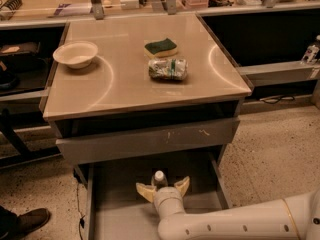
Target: Place blue plastic bottle into middle drawer
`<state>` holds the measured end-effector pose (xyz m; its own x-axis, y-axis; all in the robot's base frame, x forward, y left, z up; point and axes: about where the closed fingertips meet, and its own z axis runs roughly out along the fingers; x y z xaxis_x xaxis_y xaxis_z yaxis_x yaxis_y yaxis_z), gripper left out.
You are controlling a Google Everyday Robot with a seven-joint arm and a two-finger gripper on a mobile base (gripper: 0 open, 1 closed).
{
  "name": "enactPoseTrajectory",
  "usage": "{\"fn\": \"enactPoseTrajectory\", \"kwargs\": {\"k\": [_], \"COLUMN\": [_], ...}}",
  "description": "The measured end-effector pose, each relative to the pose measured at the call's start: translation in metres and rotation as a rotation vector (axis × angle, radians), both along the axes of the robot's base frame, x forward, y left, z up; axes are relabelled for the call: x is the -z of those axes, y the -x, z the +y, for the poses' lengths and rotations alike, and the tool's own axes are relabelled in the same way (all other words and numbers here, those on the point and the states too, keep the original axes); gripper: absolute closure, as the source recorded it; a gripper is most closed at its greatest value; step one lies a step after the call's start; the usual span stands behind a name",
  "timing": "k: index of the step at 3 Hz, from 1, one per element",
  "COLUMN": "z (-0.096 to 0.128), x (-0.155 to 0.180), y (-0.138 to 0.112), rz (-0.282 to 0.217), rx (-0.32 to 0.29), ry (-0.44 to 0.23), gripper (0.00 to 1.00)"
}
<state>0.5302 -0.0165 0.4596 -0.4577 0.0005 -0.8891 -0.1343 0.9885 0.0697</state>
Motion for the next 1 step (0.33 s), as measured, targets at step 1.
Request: {"fn": "enactPoseTrajectory", "kwargs": {"k": [1], "z": [0.0], "x": [0.0], "y": [0.0], "rz": [0.0], "rx": [0.0], "ry": [0.0], "gripper": [0.0]}}
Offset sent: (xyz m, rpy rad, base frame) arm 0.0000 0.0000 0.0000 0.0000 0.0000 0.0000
